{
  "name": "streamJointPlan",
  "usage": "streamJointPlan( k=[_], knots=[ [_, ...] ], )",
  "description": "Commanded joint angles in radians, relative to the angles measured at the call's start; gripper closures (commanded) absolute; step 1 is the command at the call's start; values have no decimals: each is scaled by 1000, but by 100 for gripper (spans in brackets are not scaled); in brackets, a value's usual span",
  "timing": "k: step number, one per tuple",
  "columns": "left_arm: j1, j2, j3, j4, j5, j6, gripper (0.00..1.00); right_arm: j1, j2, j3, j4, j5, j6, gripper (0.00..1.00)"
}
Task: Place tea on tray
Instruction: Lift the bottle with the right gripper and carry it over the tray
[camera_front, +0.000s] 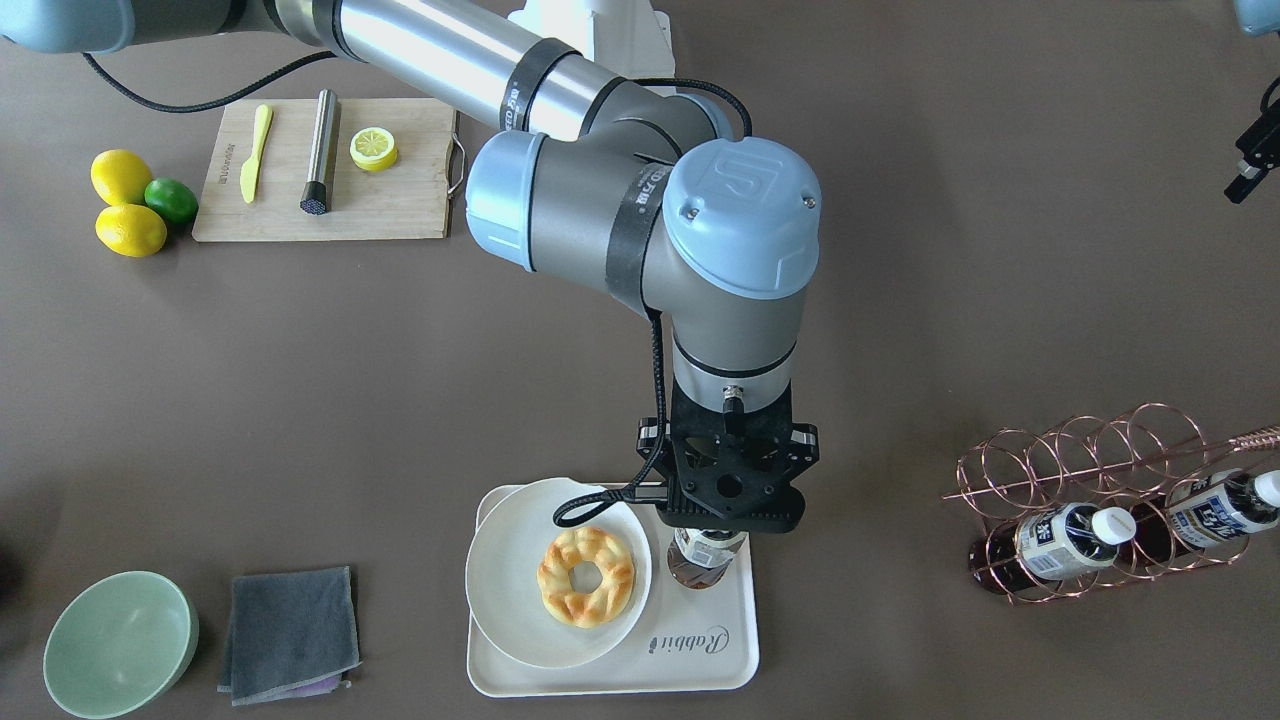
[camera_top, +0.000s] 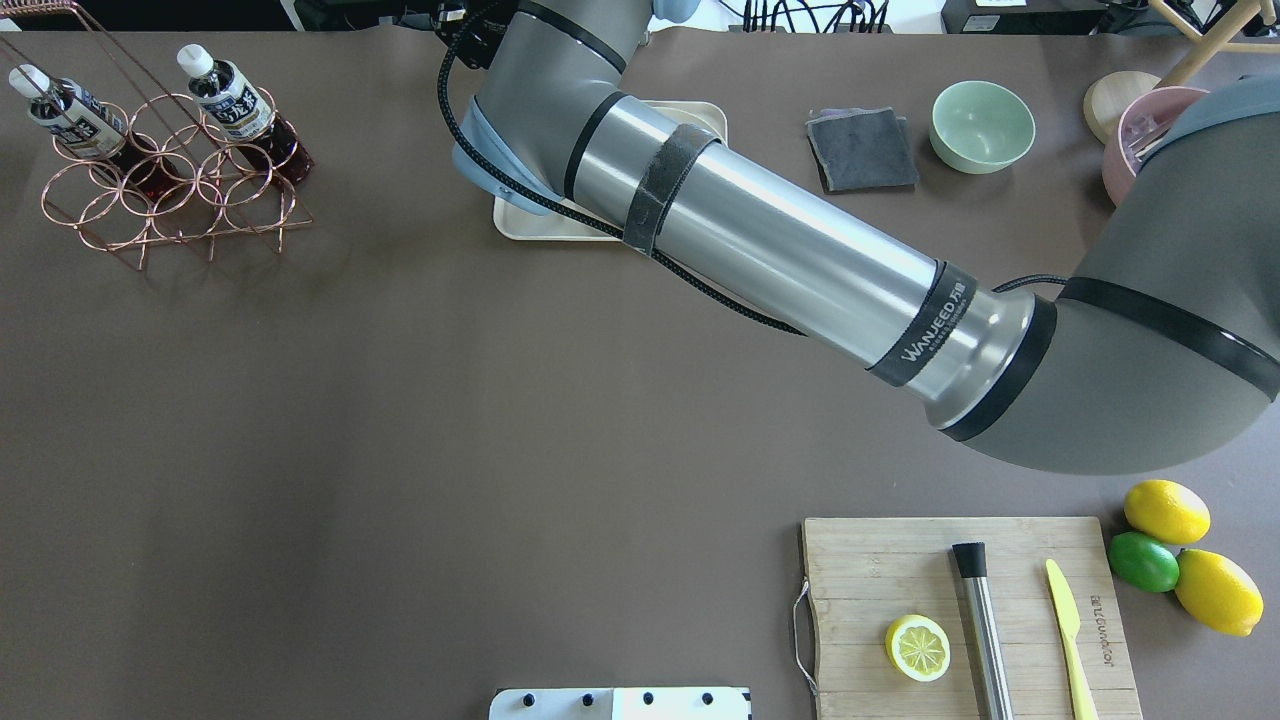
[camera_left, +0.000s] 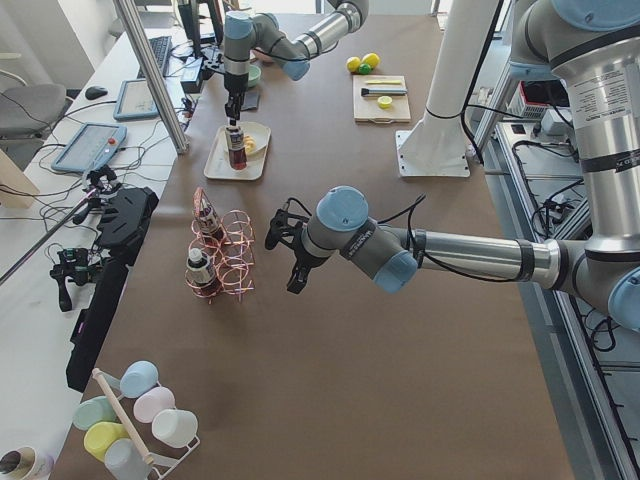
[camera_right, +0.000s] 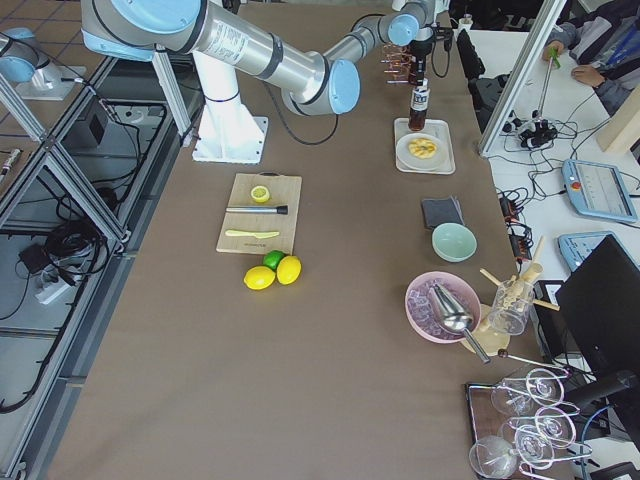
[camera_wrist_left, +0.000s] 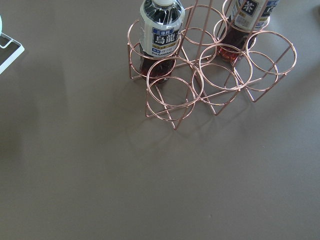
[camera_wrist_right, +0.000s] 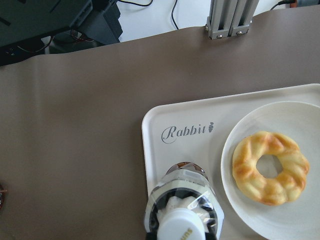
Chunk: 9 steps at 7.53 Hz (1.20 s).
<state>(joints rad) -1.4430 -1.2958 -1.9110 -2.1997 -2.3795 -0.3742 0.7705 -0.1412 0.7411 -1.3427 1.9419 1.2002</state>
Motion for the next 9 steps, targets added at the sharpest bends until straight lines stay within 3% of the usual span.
streamJointPlan(
  k=[1,2,3,4,5,6,7,9],
  knots=[
    [-2,-20,27,0,-3,3,3,10,29,-104,71,6,22,100],
    [-2,-26,30,0,-3,3,3,13,29,-105,73,6,24,100],
    [0,-28,32,0,-3,3,3,15,31,-105,73,6,41,60],
    [0,-30,38,0,-3,5,3,15,31,-105,73,8,47,31],
    [0,-36,44,0,-3,5,3,15,34,-105,73,9,48,24],
    [0,-36,46,-2,-3,3,3,27,34,-103,73,29,48,1],
    [0,-36,40,0,-4,-8,3,91,32,-54,39,122,50,1],
    [-2,-33,35,2,-4,-14,3,205,-152,321,-306,181,-142,0]
  ],
)
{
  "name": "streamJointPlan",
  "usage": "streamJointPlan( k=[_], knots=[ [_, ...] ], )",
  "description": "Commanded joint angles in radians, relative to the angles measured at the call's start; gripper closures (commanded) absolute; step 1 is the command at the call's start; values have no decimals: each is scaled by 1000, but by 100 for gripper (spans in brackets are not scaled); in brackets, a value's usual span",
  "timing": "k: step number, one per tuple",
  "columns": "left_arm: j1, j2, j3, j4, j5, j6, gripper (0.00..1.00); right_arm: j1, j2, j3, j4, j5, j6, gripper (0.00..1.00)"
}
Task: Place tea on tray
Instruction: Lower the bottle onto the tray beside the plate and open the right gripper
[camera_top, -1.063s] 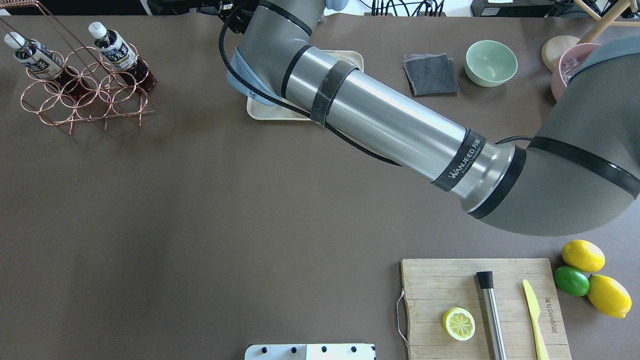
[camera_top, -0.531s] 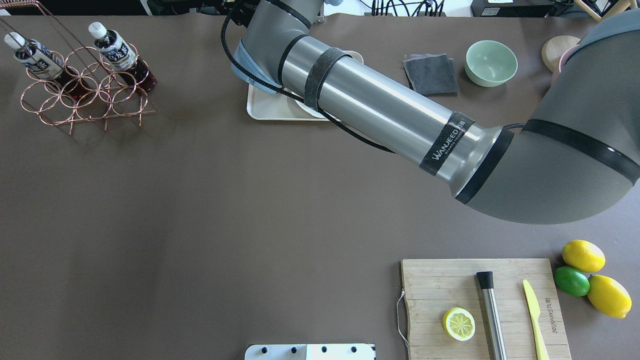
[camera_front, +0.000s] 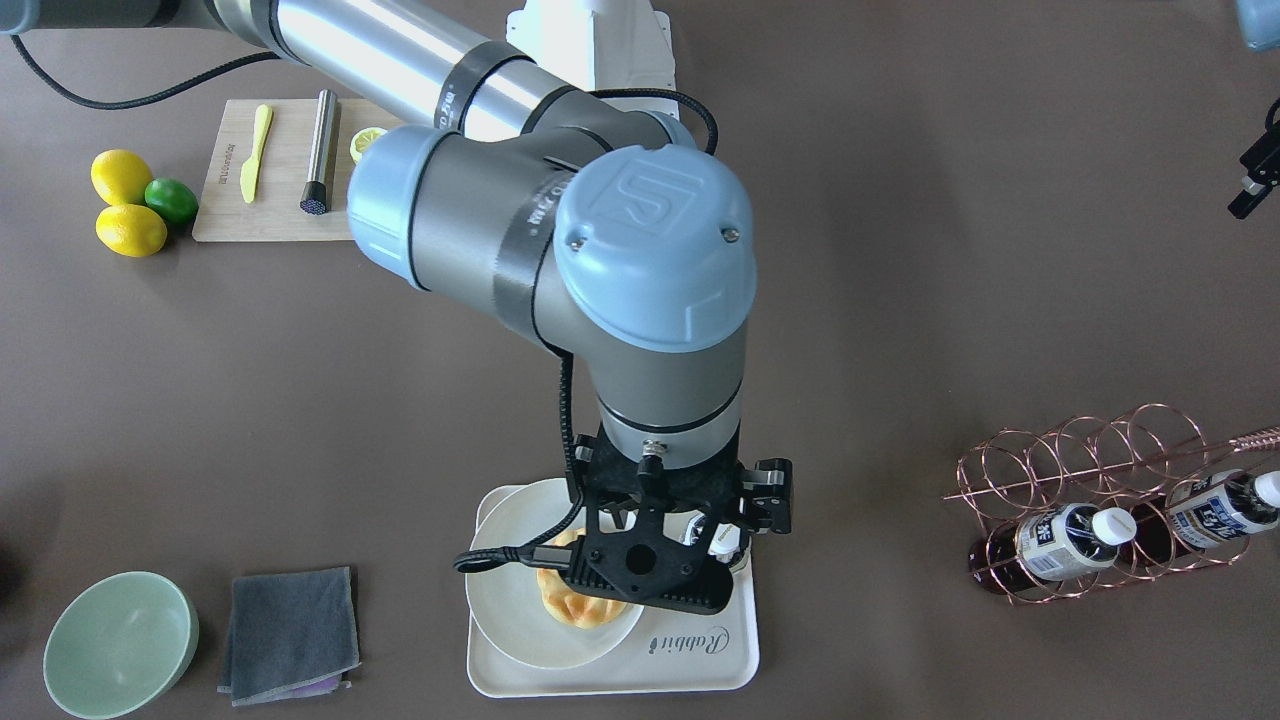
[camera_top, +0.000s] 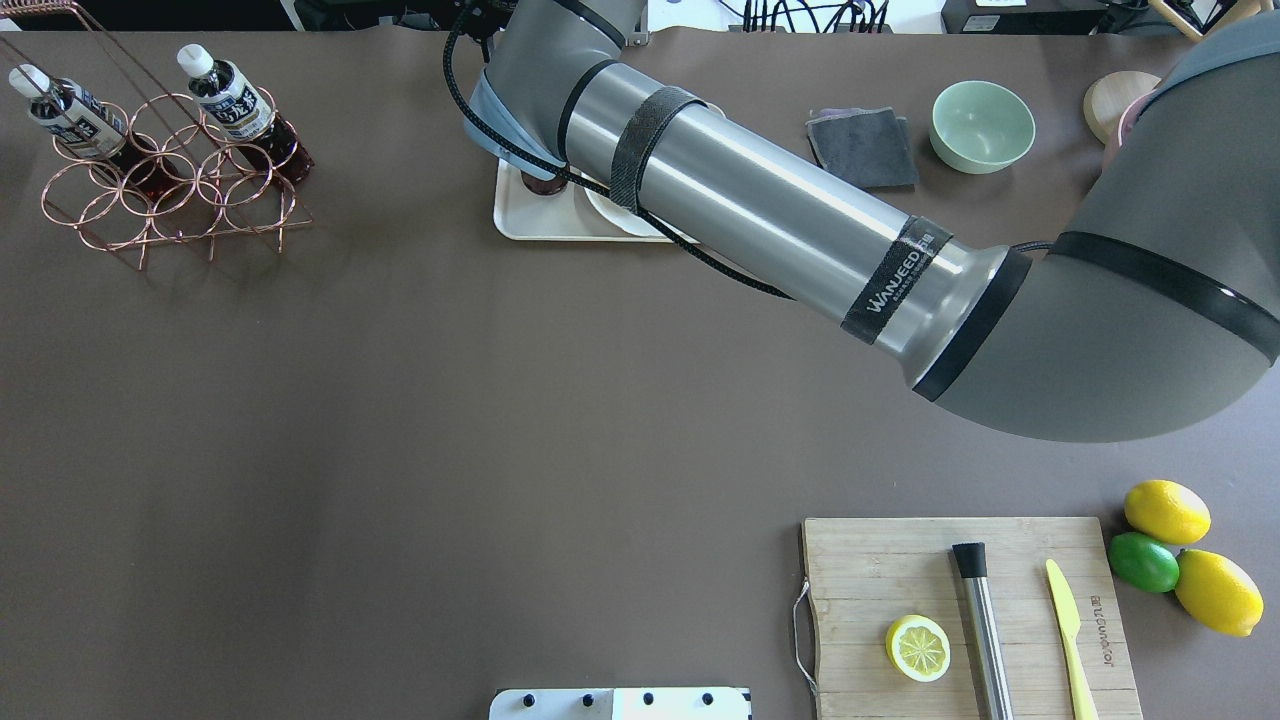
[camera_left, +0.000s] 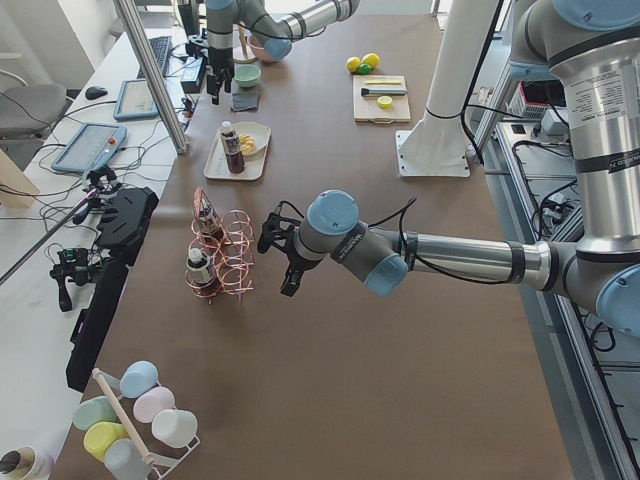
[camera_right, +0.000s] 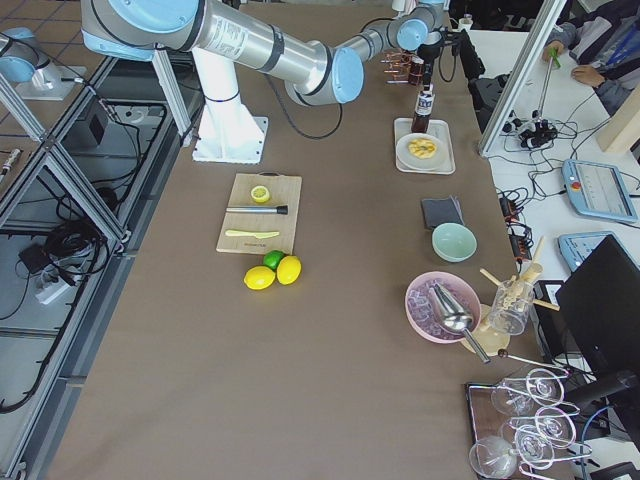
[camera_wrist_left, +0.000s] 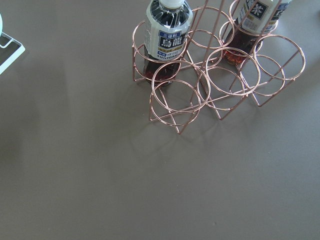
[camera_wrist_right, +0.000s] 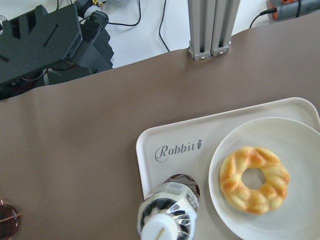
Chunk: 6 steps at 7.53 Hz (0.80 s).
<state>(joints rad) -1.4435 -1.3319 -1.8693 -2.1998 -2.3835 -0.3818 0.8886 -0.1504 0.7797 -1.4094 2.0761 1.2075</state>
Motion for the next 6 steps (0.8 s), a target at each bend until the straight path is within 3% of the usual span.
streamJointPlan(
  k=[1,2,5,6],
  knots=[
    [-2,0,4,2,0,-3,3,149,-253,425,-306,70,-242,0],
    [-2,0,12,14,1,-5,3,206,-337,490,-342,112,-344,0],
    [-2,7,18,18,-3,-6,3,323,-723,812,-437,163,-697,0],
    [2,-6,48,22,-46,-2,3,367,-830,864,-436,165,-818,0]
  ],
)
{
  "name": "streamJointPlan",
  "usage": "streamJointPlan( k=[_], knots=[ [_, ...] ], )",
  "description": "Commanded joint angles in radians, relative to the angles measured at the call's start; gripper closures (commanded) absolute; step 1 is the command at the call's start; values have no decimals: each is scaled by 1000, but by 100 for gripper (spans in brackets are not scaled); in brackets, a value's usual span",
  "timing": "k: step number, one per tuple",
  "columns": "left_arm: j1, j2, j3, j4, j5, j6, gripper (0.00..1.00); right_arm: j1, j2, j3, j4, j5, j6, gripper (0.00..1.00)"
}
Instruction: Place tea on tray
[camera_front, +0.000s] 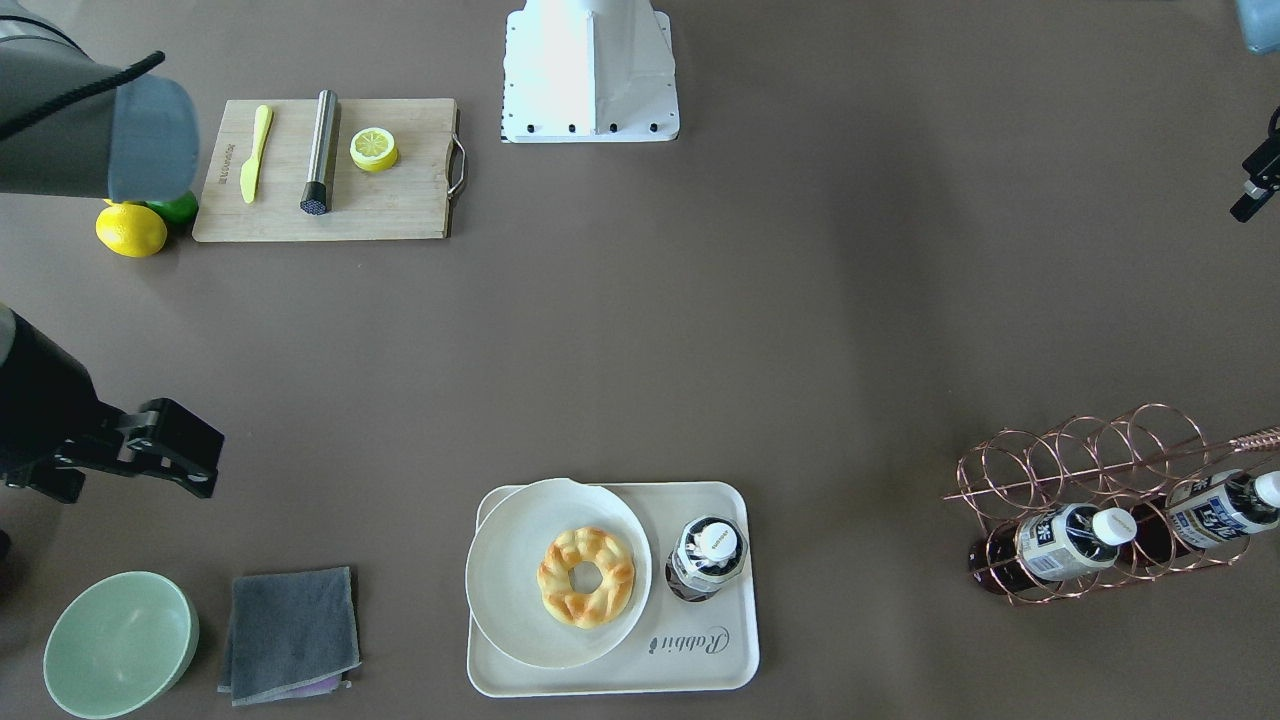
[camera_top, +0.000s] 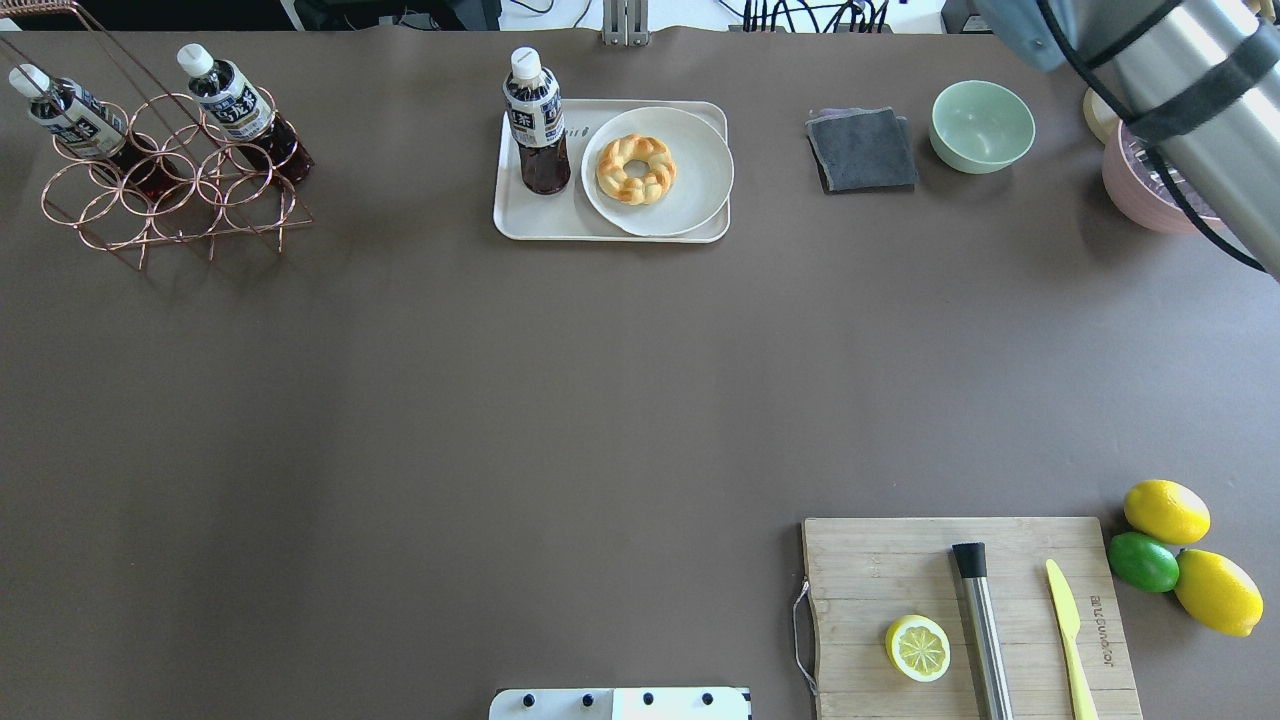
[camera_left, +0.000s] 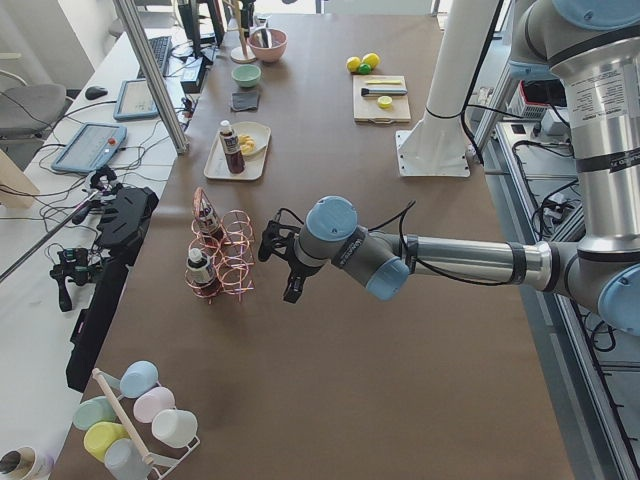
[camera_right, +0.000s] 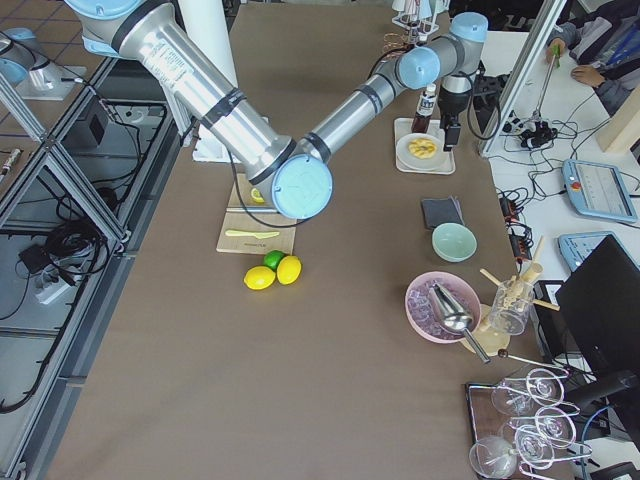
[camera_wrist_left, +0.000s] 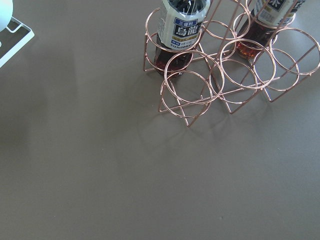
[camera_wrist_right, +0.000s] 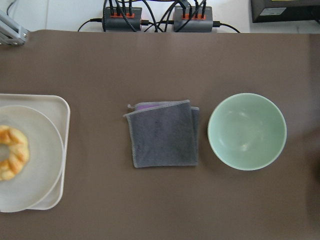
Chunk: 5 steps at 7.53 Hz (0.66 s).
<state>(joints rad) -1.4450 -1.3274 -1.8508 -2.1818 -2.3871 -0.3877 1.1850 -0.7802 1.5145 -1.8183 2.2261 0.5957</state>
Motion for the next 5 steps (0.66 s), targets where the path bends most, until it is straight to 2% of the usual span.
streamJointPlan(
  k=[1,2,3,5],
  knots=[
    [-12,-56,77,39,-122,15,3,111,-270,142,-23,21,-317,0],
    [-29,-61,70,81,-132,20,3,154,-334,136,-15,45,-440,0],
    [-25,-61,82,115,-133,109,4,197,-397,134,-13,65,-564,0],
    [-127,-61,76,421,-94,499,4,261,-512,133,-12,67,-727,0]
  ],
)
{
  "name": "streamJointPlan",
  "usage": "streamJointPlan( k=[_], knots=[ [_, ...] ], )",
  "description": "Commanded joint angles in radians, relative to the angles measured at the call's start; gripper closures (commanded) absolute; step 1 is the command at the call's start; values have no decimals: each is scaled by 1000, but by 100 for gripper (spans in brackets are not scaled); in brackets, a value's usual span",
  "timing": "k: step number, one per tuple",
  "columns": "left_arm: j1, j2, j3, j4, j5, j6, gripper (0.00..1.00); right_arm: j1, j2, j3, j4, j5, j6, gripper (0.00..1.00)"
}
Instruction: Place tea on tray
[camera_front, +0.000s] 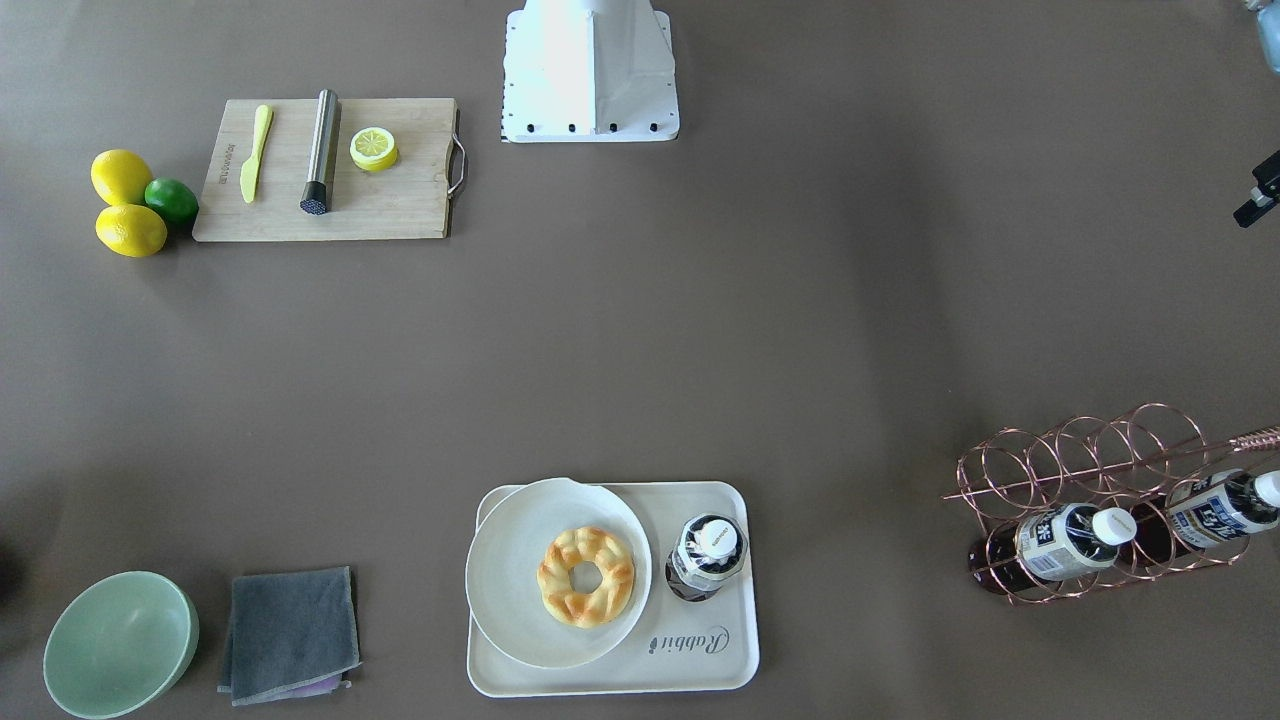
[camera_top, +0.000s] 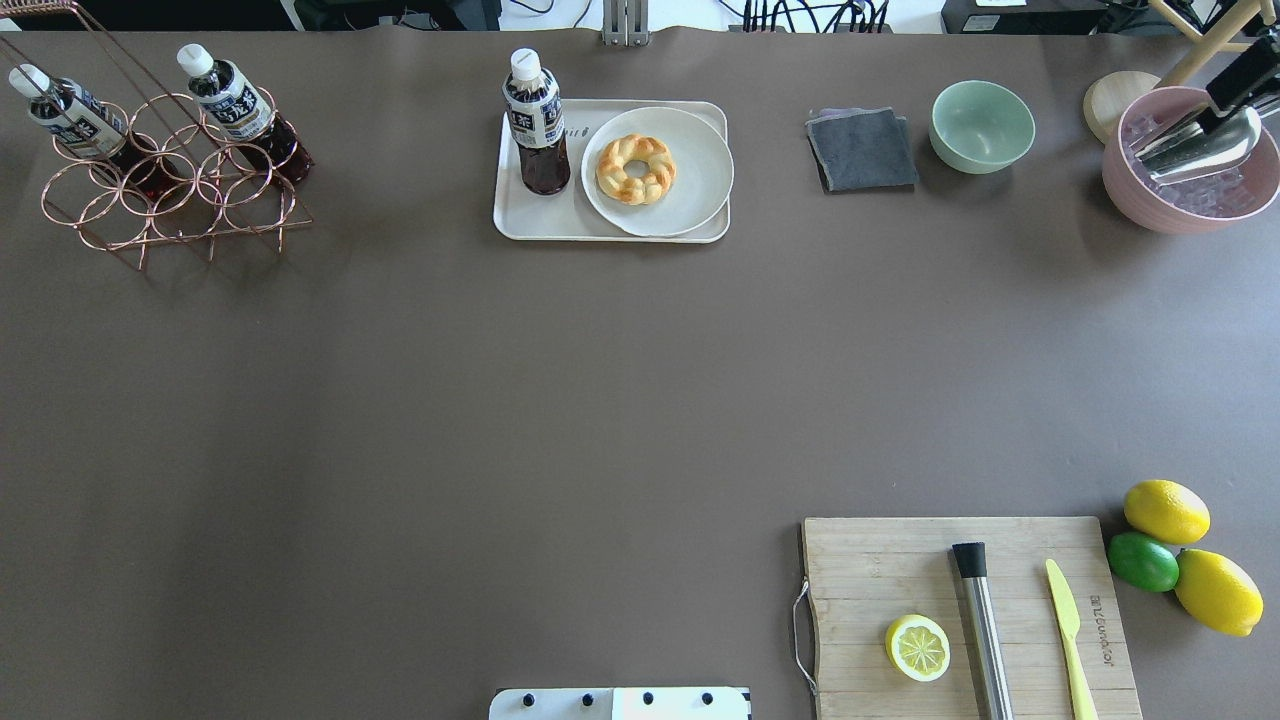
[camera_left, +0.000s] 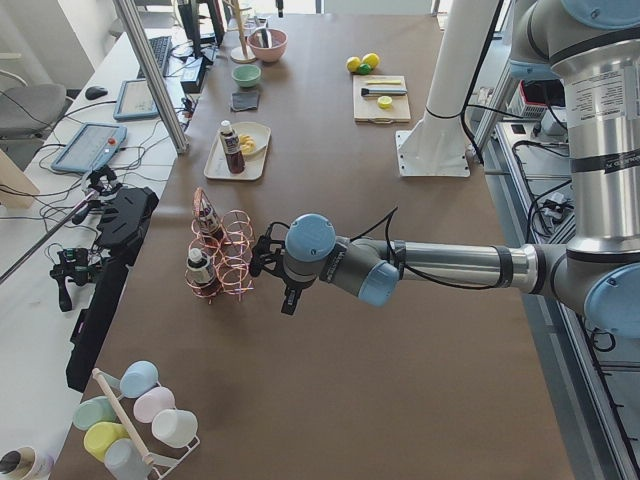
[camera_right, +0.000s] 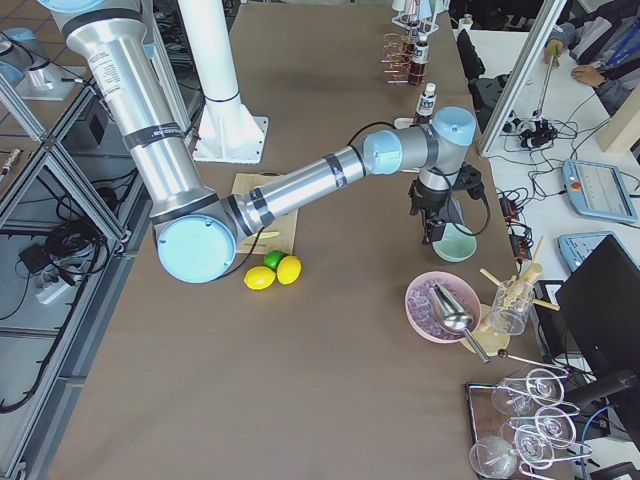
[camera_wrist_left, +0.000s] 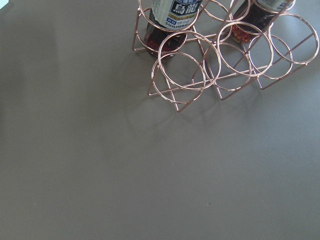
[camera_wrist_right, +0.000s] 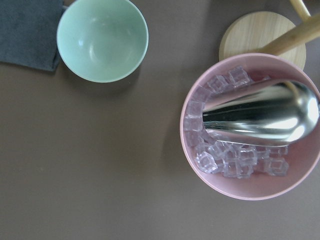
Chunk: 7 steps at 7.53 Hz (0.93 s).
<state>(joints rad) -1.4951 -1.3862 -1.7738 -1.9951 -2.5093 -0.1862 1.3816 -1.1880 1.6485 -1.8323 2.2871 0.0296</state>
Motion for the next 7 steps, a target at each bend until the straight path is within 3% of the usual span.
streamJointPlan(
  k=[1,2,5,7],
  knots=[
    [-103,-37,-16,381,121,379,4,94,-160,4,2,5,-230,0],
    [-102,-83,-7,466,245,387,4,121,-221,5,40,5,-275,0],
    [-109,-91,19,521,262,386,4,137,-376,-6,169,-5,-297,0],
    [-113,-53,16,512,259,387,4,151,-404,7,176,2,-295,0]
  ],
)
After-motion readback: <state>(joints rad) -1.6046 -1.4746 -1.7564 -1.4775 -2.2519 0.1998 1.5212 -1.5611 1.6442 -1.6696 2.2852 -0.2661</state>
